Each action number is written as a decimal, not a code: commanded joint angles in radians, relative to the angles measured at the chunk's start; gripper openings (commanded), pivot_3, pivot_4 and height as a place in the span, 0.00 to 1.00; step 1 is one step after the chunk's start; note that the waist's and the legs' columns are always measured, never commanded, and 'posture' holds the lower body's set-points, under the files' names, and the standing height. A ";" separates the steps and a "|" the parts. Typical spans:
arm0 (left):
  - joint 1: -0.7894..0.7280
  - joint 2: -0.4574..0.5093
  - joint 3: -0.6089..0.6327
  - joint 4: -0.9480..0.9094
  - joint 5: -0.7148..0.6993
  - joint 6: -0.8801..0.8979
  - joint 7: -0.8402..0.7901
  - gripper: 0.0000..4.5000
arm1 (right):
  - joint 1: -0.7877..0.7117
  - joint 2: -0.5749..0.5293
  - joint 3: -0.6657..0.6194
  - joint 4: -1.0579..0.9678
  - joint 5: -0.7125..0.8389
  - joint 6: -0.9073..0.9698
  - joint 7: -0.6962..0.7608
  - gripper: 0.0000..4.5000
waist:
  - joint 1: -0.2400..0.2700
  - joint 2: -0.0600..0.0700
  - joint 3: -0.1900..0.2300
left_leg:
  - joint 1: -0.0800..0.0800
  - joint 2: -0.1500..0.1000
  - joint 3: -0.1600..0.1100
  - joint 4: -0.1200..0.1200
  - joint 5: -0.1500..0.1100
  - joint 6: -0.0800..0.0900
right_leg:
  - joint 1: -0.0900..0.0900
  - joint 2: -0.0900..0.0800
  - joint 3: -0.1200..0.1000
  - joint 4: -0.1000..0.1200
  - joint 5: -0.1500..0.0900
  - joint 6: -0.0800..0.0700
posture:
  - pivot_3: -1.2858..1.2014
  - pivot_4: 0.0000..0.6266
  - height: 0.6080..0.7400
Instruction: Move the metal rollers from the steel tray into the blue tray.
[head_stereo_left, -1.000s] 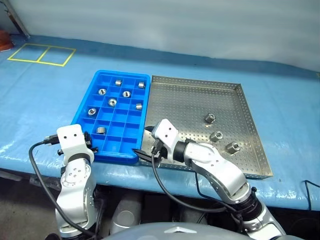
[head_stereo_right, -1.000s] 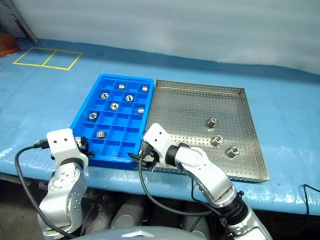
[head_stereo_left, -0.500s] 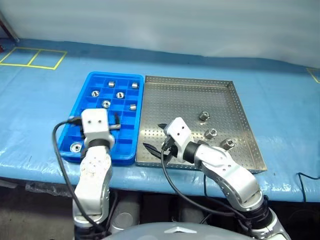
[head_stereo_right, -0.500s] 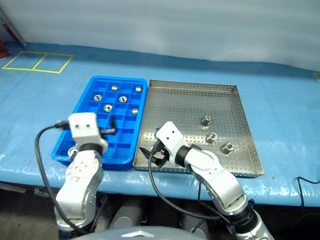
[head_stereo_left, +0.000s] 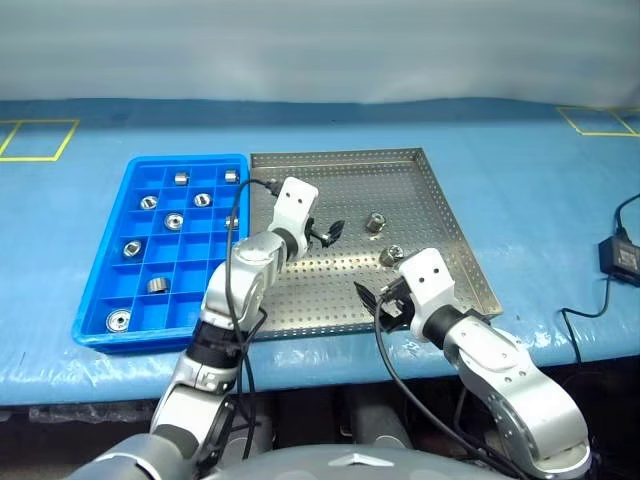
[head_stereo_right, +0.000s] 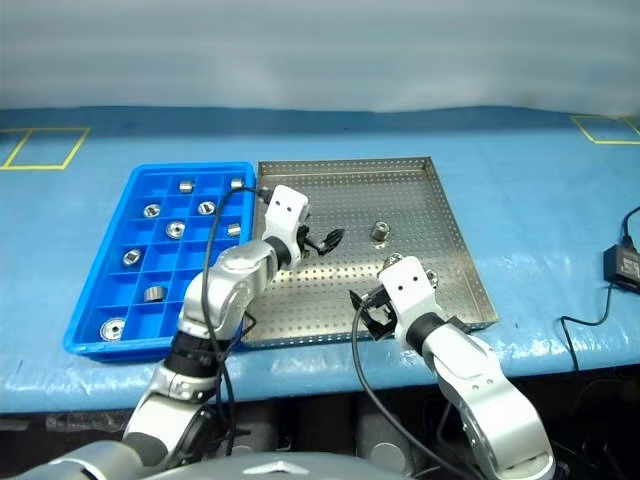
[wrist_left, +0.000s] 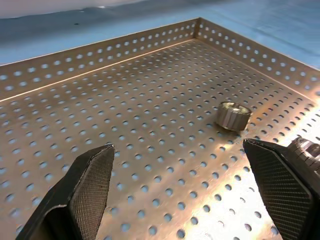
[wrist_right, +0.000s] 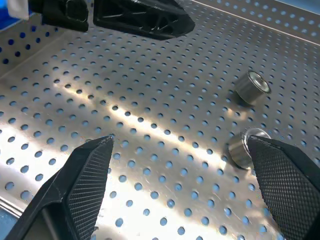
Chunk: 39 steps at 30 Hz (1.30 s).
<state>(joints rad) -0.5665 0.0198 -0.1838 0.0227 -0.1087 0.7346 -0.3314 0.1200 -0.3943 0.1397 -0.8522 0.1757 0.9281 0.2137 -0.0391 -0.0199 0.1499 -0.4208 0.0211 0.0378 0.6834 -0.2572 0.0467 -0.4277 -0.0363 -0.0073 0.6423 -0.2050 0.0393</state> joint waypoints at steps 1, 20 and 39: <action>-0.077 -0.035 -0.031 0.113 -0.003 -0.105 -0.047 0.99 | 0.004 0.017 -0.023 -0.059 -0.011 -0.002 -0.028 1.00 | -0.013 0.000 0.000 | 0.001 0.000 0.002 0.000 0.000 0.000 | 0.000 0.000 0.002 0.000 0.000 0.000 | 0.43 0.24 1.00; -0.376 -0.188 0.053 0.884 0.062 -0.540 0.091 0.99 | -0.024 0.041 0.041 -0.053 -0.034 -0.012 -0.046 1.00 | -0.056 0.000 0.000 | 0.004 0.000 0.011 -0.001 -0.002 0.003 | -0.001 0.002 0.014 0.000 0.006 0.010 | 0.42 0.24 1.00; -0.474 -0.220 0.055 1.109 0.104 -0.630 0.000 0.99 | -0.032 0.060 0.059 -0.050 -0.052 -0.024 -0.052 1.00 | -0.079 0.000 0.000 | 0.004 -0.001 0.013 0.000 -0.003 0.005 | -0.002 0.002 0.017 0.000 0.007 0.011 | 0.41 0.24 1.00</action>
<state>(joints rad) -0.9975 -0.1313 -0.1244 1.1368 -0.0164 0.1242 -0.3285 0.0979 -0.3400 0.1996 -0.8750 0.1266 0.9253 0.1676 -0.1184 -0.0201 0.1499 -0.4165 0.0204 0.0512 0.6829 -0.2601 0.0517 -0.4293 -0.0348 0.0095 0.6421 -0.1983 0.0504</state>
